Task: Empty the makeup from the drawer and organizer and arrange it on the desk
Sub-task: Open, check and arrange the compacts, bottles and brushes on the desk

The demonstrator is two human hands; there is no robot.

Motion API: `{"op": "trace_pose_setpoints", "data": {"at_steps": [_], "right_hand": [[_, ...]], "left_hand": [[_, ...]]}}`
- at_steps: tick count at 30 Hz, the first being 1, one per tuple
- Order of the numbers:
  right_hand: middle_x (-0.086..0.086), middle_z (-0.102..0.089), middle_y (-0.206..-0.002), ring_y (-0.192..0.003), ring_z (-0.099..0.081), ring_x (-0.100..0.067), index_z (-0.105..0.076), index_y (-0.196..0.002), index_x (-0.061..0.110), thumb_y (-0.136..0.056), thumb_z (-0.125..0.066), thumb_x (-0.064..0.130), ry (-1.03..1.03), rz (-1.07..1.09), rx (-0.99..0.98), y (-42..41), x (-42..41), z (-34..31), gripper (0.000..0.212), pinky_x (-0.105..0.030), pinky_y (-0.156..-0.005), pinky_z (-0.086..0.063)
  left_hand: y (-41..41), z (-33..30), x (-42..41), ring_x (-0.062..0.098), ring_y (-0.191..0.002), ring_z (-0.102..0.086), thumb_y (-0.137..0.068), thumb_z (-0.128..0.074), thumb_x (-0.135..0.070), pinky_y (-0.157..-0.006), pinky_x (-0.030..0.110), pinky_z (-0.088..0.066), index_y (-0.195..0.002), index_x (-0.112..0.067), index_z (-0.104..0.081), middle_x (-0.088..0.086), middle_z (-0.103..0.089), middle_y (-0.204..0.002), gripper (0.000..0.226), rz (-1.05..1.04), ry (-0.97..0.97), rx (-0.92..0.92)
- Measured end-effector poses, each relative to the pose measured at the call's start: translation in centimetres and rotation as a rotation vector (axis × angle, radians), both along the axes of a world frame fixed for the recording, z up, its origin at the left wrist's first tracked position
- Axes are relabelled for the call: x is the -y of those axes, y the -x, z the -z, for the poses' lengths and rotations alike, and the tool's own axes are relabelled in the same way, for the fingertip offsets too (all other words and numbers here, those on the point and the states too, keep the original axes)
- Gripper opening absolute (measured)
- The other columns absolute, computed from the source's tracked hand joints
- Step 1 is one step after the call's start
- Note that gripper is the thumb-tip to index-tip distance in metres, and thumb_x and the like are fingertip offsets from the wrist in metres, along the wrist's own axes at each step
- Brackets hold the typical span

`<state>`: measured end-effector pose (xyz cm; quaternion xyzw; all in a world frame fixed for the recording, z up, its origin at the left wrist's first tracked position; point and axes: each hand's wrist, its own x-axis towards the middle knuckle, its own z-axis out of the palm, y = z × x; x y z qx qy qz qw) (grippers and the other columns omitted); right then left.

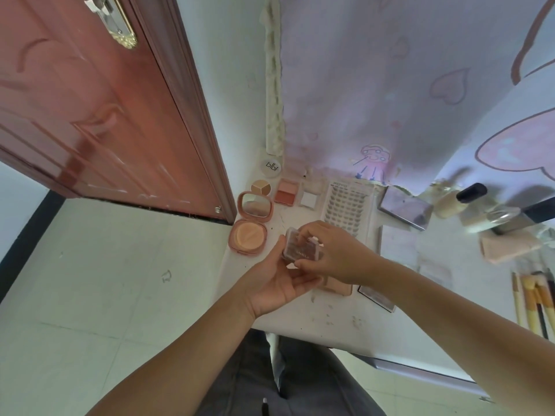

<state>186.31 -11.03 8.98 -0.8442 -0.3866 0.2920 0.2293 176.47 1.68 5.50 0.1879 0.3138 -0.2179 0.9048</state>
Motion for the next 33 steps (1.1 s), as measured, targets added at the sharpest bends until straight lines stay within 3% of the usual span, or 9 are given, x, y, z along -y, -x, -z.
{"op": "trace_pose_setpoints", "data": {"at_steps": [6, 10, 12, 16, 19, 22, 28, 30, 33], "right_hand": [[0.017, -0.06, -0.103, -0.097, -0.058, 0.004, -0.057, -0.102, 0.025, -0.08, -0.072, 0.028, -0.046, 0.072, -0.281, -1.6, 0.0, -1.0, 0.026, -0.01, -0.084, -0.045], [0.0, -0.071, -0.1, -0.089, -0.068, -0.009, -0.065, -0.103, 0.013, -0.089, -0.063, 0.022, -0.058, 0.167, -0.586, -4.2, -0.6, -0.5, 0.017, -0.021, -0.084, -0.053], [-0.006, -0.072, -0.097, -0.081, -0.071, -0.012, -0.064, -0.104, 0.006, -0.096, -0.052, 0.019, -0.076, 0.262, -0.64, -5.3, -1.3, 0.4, 0.019, -0.024, -0.076, -0.057], [-0.01, -0.071, -0.089, -0.07, -0.071, -0.012, -0.063, -0.1, 0.001, -0.1, -0.044, 0.015, -0.06, 0.346, -0.578, -6.4, -3.1, 2.0, 0.024, -0.022, -0.064, -0.058], [-0.008, -0.071, -0.089, -0.073, -0.07, -0.012, -0.063, -0.102, 0.0, -0.1, -0.043, 0.015, -0.025, 0.299, -0.527, -6.7, -4.2, 3.2, 0.025, -0.024, -0.07, -0.057], [-0.013, -0.071, -0.095, -0.076, -0.069, -0.015, -0.063, -0.103, -0.001, -0.101, -0.04, 0.014, 0.004, 0.292, -0.483, -7.1, -4.9, 4.3, 0.027, -0.026, -0.073, -0.056], [-0.018, -0.071, -0.097, -0.059, -0.064, -0.002, -0.065, -0.105, -0.004, -0.1, -0.041, 0.011, 0.071, 0.229, -0.345, -7.3, -5.7, 6.0, 0.028, -0.01, -0.055, -0.05], [-0.018, -0.071, -0.099, -0.066, -0.065, -0.008, -0.065, -0.104, -0.003, -0.099, -0.043, 0.012, 0.1, 0.204, -0.282, -7.2, -6.0, 6.1, 0.028, -0.012, -0.06, -0.052], [-0.012, -0.069, -0.106, -0.091, -0.064, -0.023, -0.067, -0.107, 0.0, -0.098, -0.047, 0.021, 0.142, 0.114, -0.021, -7.3, -6.0, 5.1, 0.031, -0.032, -0.085, -0.051]], "left_hand": [[1.0, 0.7, -0.5, 0.029, -0.102, -0.059, -0.084, -0.052, -0.048, -0.101, 0.048, -0.042, -0.123, -0.006, -0.058, 0.02, -0.061, -0.107, 0.058, -0.002, 0.052, -0.006], [1.1, 0.8, -0.5, 0.031, -0.09, -0.064, -0.08, -0.054, -0.047, -0.094, 0.048, -0.047, -0.118, -0.006, -0.058, 0.023, -0.064, -0.101, 0.056, -0.059, 0.103, -0.072], [1.0, 1.0, -0.5, 0.032, -0.085, -0.066, -0.082, -0.055, -0.047, -0.086, 0.046, -0.051, -0.121, -0.007, -0.055, 0.025, -0.062, -0.102, 0.057, -0.097, 0.12, -0.139], [0.8, 1.7, -0.8, 0.035, -0.097, -0.062, -0.089, -0.056, -0.043, -0.081, 0.042, -0.054, -0.125, -0.007, -0.051, 0.026, -0.059, -0.11, 0.052, -0.213, 0.139, -0.249], [0.7, 2.2, -1.1, 0.039, -0.108, -0.058, -0.089, -0.061, -0.034, -0.091, 0.048, -0.051, -0.127, -0.002, -0.049, 0.028, -0.056, -0.12, 0.051, -0.314, 0.101, -0.324], [0.6, 2.5, -1.3, 0.041, -0.121, -0.049, -0.098, -0.048, -0.025, -0.104, 0.049, -0.04, -0.135, 0.005, -0.039, 0.029, -0.05, -0.128, 0.048, -0.404, 0.041, -0.425], [0.4, 1.4, -1.1, 0.044, -0.131, -0.036, -0.1, -0.04, -0.016, -0.11, 0.049, -0.031, -0.138, 0.01, -0.03, 0.035, -0.034, -0.14, 0.047, -0.445, 0.006, -0.497], [0.2, 1.1, -1.1, 0.044, -0.13, -0.037, -0.099, -0.041, -0.014, -0.11, 0.049, -0.031, -0.138, 0.01, -0.03, 0.035, -0.035, -0.139, 0.047, -0.45, 0.0, -0.507], [0.0, 0.7, -1.0, 0.045, -0.131, -0.036, -0.098, -0.042, -0.012, -0.11, 0.049, -0.032, -0.138, 0.012, -0.027, 0.035, -0.033, -0.14, 0.049, -0.422, -0.027, -0.52]]}}
